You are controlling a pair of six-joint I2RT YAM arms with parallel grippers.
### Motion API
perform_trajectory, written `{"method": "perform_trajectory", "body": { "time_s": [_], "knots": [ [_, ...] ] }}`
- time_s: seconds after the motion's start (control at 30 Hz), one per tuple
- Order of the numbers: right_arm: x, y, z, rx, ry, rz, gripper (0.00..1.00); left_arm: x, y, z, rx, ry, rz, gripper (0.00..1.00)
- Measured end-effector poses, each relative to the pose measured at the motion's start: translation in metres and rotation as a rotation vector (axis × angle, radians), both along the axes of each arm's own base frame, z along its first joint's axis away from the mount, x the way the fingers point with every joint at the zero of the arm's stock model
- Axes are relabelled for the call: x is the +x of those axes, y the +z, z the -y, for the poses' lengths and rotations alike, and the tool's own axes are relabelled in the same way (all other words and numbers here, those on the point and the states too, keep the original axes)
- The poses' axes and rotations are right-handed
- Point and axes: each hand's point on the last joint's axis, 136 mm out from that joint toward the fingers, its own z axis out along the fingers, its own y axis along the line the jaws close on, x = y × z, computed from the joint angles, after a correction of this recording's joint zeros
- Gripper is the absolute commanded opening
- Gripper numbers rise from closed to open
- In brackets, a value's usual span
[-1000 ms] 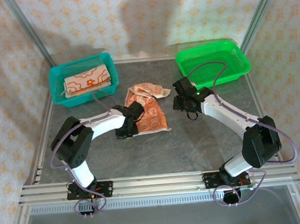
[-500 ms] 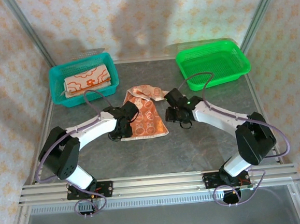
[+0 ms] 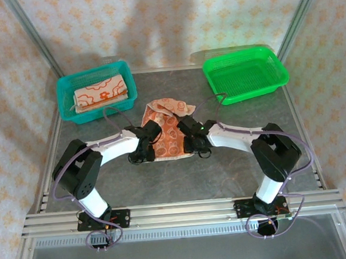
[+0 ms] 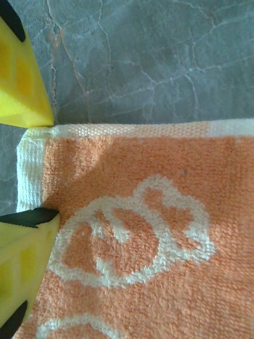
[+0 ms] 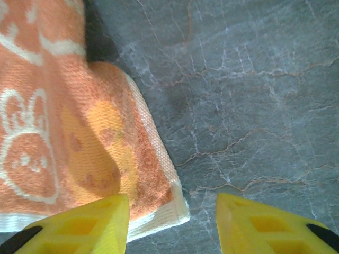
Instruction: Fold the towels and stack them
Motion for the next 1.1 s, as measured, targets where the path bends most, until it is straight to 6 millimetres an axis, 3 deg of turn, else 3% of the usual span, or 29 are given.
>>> {"method": "perform_trajectory", "body": {
  "time_s": [0.37, 0.43, 0.63, 0.7, 0.87, 1.0, 1.1],
  "knots": [
    [-0.006, -0.019, -0.001, -0.044, 0.019, -0.031, 0.45, 0.006, -0.002, 0.006, -0.034, 0.003, 0.015, 0.42],
    [-0.005, -0.02, -0.001, -0.059, 0.025, -0.025, 0.39, 0.006, -0.003, 0.007, -0.036, 0.003, 0.014, 0.38],
    [-0.004, -0.019, -0.002, -0.066, 0.027, -0.01, 0.0, 0.009, -0.002, 0.011, -0.056, 0.001, 0.026, 0.08],
    [-0.003, -0.019, -0.006, -0.053, 0.028, -0.005, 0.0, 0.009, -0.002, 0.012, -0.06, 0.002, 0.027, 0.0],
    [-0.001, -0.011, -0.009, -0.037, 0.035, 0.018, 0.0, 0.011, 0.003, 0.013, -0.062, -0.011, 0.032, 0.0],
    [0.005, 0.019, -0.007, -0.006, 0.025, 0.094, 0.0, 0.018, 0.03, 0.015, -0.065, -0.023, 0.062, 0.0],
    [0.019, 0.063, -0.005, 0.042, -0.005, 0.198, 0.0, 0.043, 0.083, 0.025, -0.105, -0.04, 0.183, 0.0]
  ]
}}
